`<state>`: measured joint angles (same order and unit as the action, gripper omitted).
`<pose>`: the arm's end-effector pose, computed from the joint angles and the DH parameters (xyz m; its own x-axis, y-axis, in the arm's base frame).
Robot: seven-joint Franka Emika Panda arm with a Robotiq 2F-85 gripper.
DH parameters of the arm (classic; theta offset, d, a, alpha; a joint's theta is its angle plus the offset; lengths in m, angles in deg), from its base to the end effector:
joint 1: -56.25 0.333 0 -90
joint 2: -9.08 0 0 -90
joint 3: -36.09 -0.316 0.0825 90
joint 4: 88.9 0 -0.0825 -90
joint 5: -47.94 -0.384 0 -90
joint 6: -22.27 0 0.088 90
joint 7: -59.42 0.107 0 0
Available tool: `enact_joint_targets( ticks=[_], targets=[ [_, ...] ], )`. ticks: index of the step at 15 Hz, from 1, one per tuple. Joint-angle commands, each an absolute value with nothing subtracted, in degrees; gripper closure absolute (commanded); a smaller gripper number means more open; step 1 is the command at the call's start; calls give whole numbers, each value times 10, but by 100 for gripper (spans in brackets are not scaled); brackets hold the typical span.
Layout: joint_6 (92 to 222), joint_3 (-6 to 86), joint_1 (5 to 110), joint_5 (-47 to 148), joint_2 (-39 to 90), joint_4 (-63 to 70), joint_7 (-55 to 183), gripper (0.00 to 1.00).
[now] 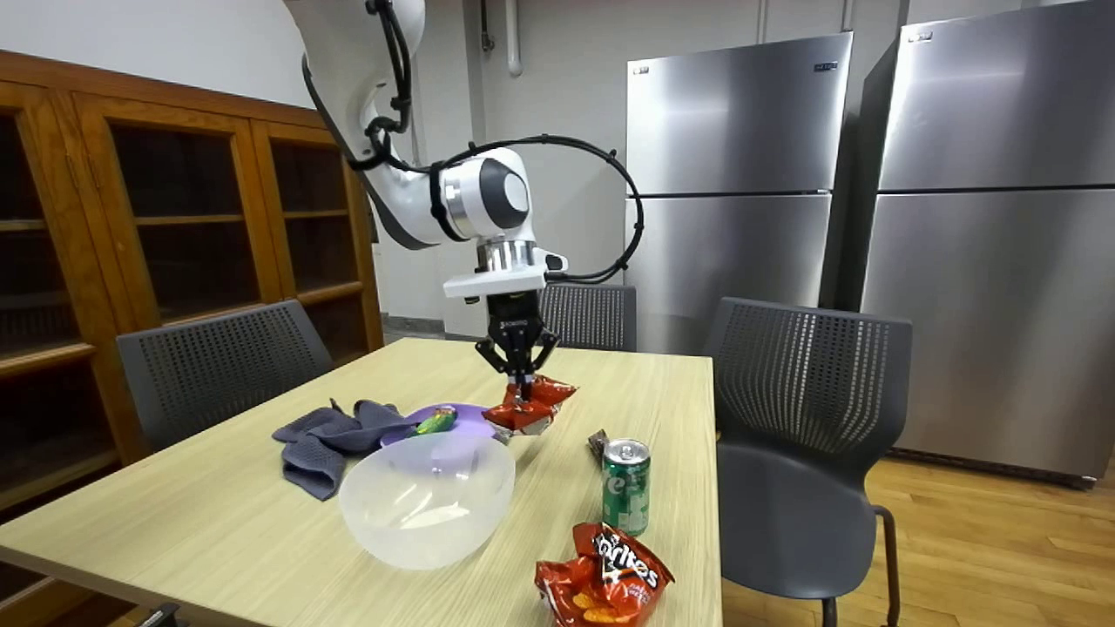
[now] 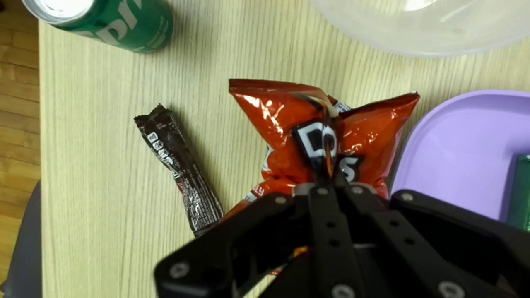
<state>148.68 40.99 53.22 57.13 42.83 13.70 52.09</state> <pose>0.6313 -0.0901 0.2102 0.9758 0.0907 -0.1991 0.1186 -0.9840 0.1328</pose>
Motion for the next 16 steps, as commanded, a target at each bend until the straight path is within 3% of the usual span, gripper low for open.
enact_joint_targets(
  ticks=[1, 16],
  targets=[
    [1496, 400, 533, 592, 347, 215, 491, 100],
    [1526, 360, 550, 589, 156, 462, 452, 100]
  ],
)
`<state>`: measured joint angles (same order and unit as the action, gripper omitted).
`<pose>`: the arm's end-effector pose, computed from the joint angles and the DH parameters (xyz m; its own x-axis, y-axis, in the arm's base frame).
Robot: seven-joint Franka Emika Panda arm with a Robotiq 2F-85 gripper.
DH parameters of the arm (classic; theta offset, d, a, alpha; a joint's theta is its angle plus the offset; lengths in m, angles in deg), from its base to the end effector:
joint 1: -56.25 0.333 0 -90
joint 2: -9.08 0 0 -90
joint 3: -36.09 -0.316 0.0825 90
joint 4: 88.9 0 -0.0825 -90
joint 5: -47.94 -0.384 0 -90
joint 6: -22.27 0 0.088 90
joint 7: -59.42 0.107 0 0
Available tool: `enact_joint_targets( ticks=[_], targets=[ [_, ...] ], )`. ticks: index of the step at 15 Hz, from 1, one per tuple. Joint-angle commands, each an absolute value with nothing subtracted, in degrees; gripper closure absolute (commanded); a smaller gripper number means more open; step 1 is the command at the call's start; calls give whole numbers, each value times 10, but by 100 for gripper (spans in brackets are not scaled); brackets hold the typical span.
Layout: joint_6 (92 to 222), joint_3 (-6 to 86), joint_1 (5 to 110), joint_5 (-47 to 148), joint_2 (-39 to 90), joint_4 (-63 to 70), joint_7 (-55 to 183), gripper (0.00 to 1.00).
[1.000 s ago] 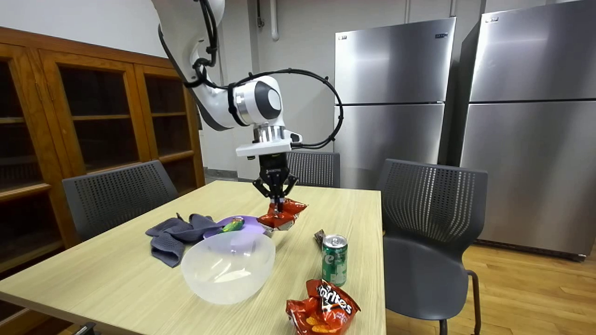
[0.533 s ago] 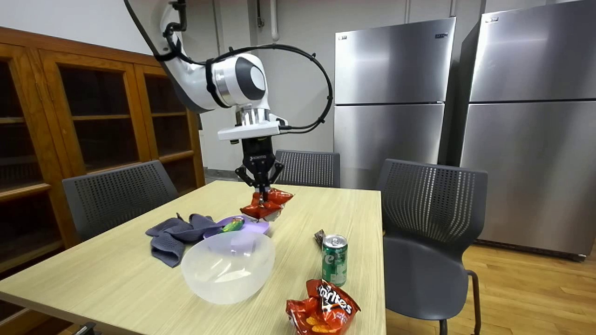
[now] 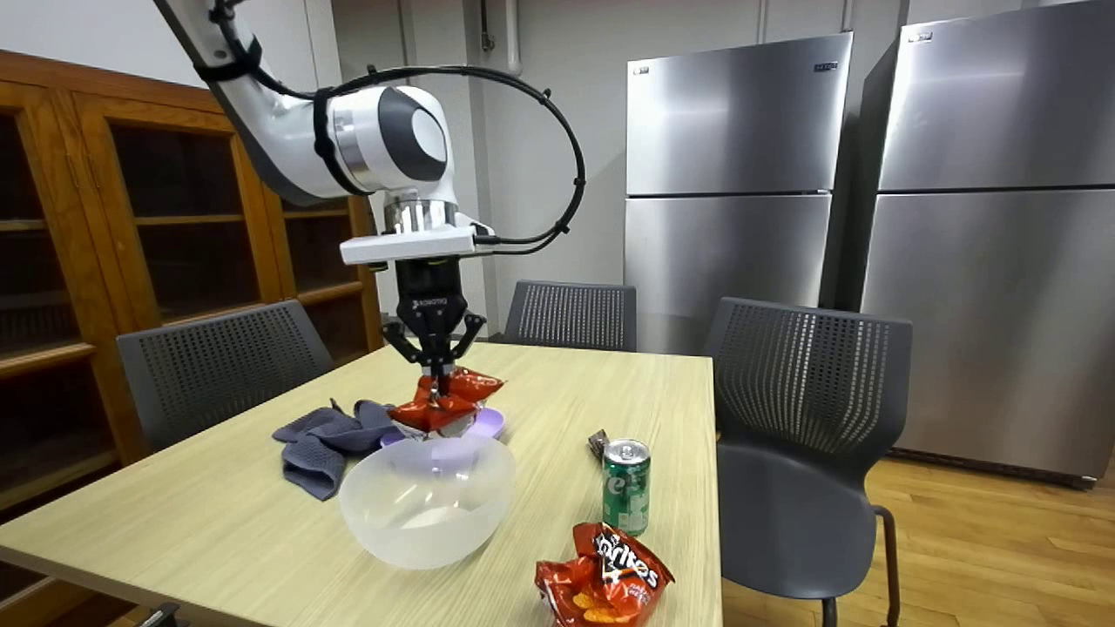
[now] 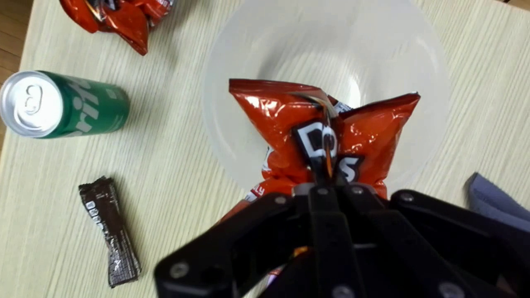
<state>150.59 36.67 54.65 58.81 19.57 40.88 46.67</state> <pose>0.5113 -0.0251 0.2636 0.9257 0.2955 -0.2361 0.3199 -0.9447 0.0720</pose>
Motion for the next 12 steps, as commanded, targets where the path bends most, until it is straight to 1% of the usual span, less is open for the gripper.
enact_joint_targets(
  ticks=[1, 7, 8, 9, 11, 12],
  targets=[
    [1529, 360, 552, 589, 154, 472, 455, 100],
    [1539, 358, 557, 589, 158, 500, 459, 100],
    [1537, 357, 558, 590, 159, 500, 459, 74],
    [1536, 357, 558, 590, 160, 500, 460, 73],
    [1533, 358, 560, 594, 162, 498, 464, 60],
    [1532, 358, 560, 597, 163, 496, 466, 51]
  ],
)
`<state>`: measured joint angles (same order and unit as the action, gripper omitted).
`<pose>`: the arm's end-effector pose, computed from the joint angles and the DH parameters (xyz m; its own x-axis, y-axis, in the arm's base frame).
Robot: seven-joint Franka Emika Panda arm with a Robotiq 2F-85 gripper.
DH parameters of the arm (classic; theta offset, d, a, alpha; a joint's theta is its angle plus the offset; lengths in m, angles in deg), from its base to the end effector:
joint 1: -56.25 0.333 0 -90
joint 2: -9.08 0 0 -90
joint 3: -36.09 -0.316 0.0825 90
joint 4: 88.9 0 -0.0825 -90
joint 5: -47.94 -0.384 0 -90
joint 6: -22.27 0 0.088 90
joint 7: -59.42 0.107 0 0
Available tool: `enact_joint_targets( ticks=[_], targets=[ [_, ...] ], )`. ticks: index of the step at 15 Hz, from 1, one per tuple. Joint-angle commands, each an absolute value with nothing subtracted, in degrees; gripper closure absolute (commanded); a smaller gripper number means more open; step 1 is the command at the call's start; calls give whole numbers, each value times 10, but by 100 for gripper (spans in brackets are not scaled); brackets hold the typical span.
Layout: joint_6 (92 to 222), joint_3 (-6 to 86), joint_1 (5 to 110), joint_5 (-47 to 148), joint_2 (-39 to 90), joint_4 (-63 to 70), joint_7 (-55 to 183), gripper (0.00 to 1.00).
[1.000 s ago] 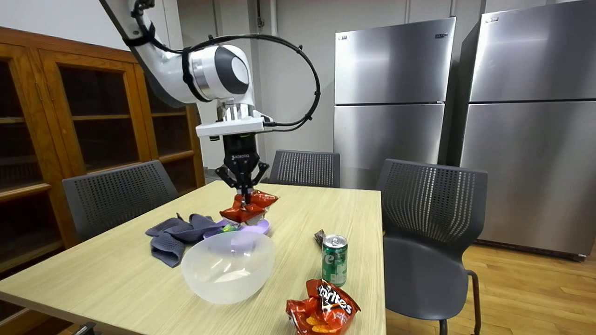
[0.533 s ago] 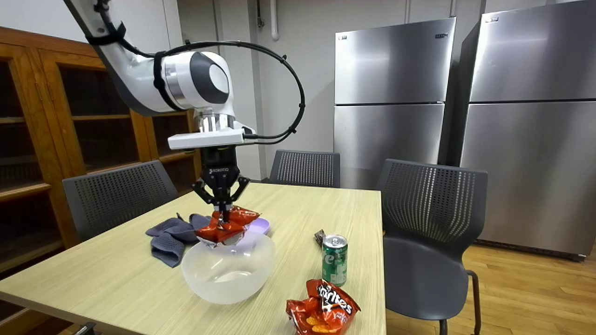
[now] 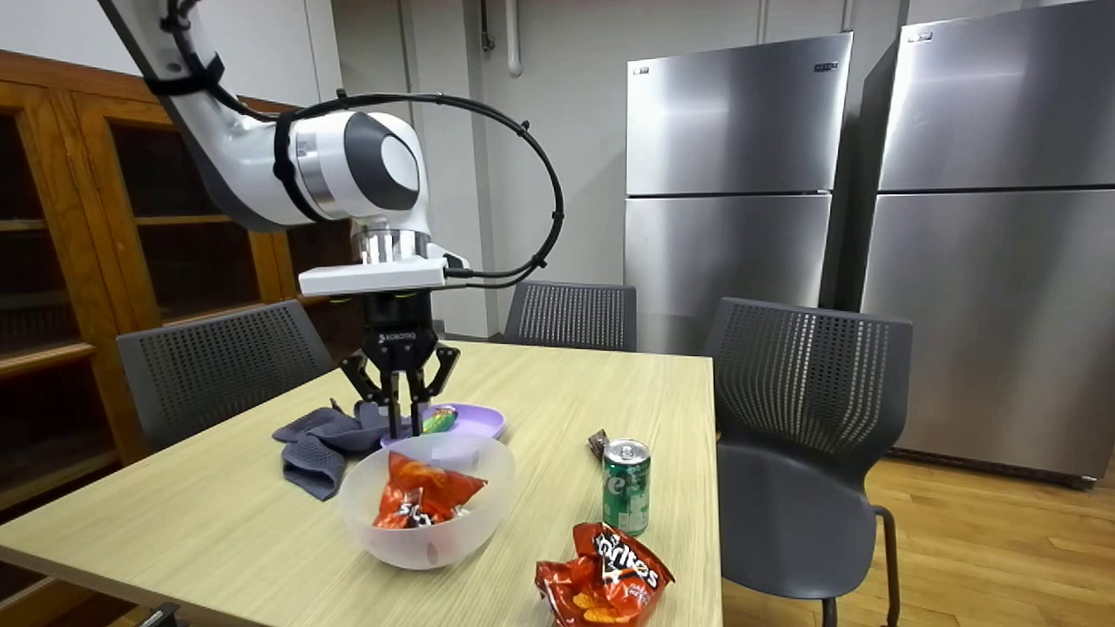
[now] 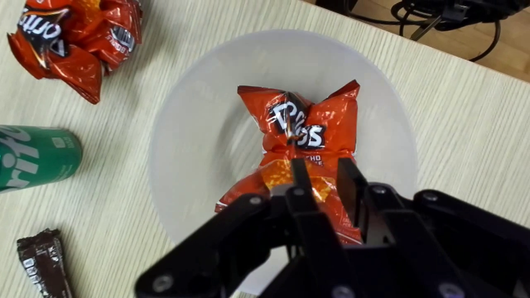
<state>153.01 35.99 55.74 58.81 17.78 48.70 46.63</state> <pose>0.4674 -0.0078 0.2327 0.8976 0.3311 -0.2910 0.3574 -0.9330 0.0410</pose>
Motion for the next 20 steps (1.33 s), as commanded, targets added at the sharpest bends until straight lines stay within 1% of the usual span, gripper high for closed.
enact_joint_targets(
  ticks=[1, 2, 6, 7, 9, 20],
  targets=[
    [1531, 358, 561, 598, 164, 494, 466, 45],
    [1531, 358, 562, 599, 164, 494, 467, 36],
    [1533, 359, 564, 601, 158, 497, 471, 6],
    [1535, 359, 563, 600, 157, 498, 473, 1],
    [1532, 359, 561, 592, 177, 486, 468, 0],
    [1533, 359, 561, 592, 182, 486, 468, 0]
  ],
)
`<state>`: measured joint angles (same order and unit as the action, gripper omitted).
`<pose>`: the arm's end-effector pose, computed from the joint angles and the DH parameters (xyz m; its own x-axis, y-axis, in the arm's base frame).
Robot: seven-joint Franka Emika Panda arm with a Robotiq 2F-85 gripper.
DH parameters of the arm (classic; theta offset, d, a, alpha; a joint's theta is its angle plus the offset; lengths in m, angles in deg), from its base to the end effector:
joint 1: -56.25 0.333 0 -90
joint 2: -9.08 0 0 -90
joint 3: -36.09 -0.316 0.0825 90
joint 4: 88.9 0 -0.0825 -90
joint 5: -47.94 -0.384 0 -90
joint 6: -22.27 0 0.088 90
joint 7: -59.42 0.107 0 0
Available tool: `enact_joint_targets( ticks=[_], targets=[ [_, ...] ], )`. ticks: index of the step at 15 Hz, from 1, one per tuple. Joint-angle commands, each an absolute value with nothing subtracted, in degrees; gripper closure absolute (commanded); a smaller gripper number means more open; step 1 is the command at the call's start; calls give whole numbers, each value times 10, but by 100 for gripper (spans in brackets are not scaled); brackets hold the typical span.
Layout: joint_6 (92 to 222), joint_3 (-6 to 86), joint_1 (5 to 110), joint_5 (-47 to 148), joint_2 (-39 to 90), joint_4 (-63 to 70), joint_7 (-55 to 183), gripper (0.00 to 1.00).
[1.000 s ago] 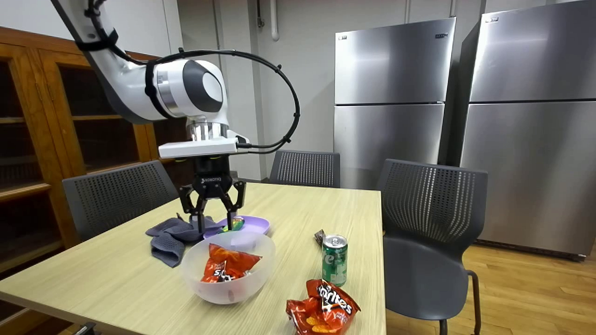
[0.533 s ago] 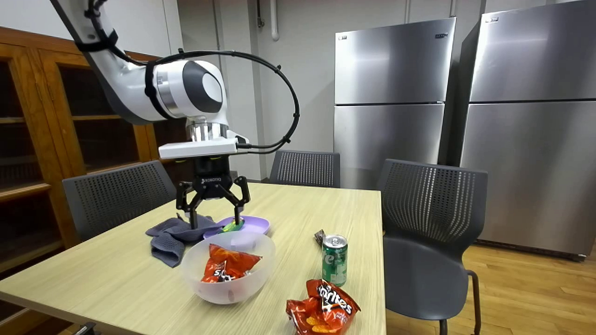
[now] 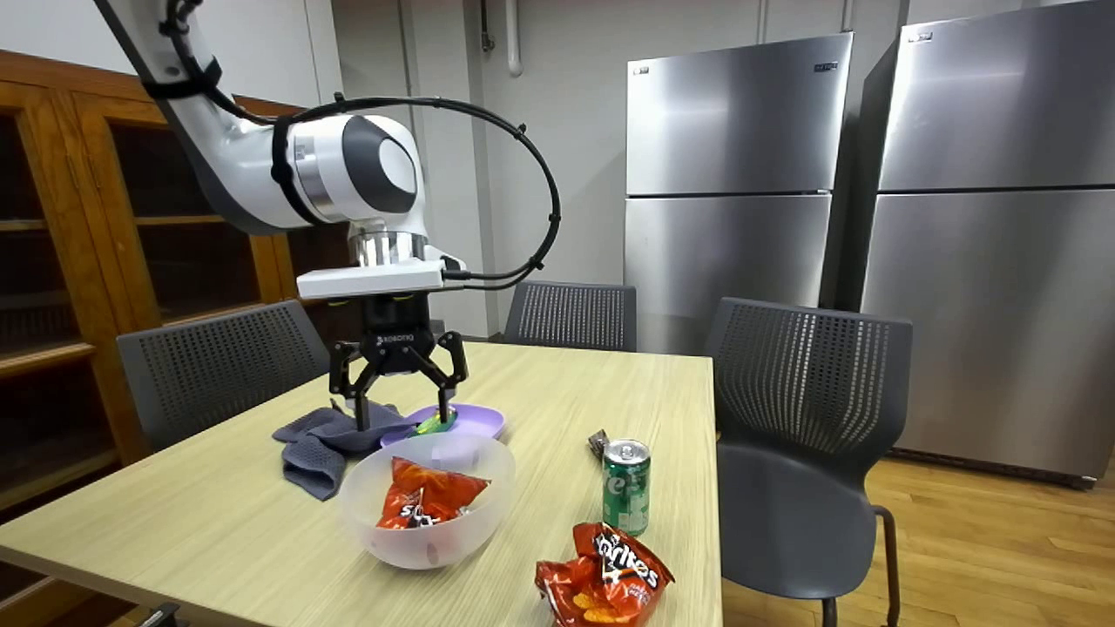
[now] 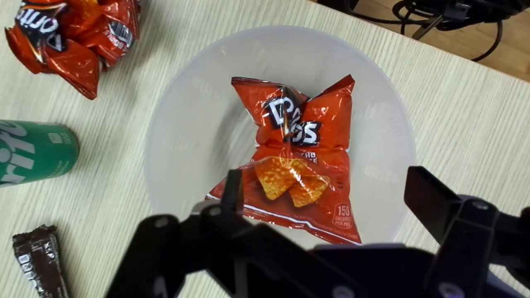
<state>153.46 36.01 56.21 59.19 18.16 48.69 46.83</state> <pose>0.4679 -0.0041 0.2301 0.8945 0.3398 -0.2906 0.3675 -0.9290 0.0447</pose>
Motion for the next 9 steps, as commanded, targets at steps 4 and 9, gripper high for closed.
enact_joint_targets(
  ticks=[4, 9],
  targets=[
    [1533, 359, 561, 592, 182, 486, 468, 0],
    [1538, 361, 559, 591, 175, 491, 466, 0]
  ],
)
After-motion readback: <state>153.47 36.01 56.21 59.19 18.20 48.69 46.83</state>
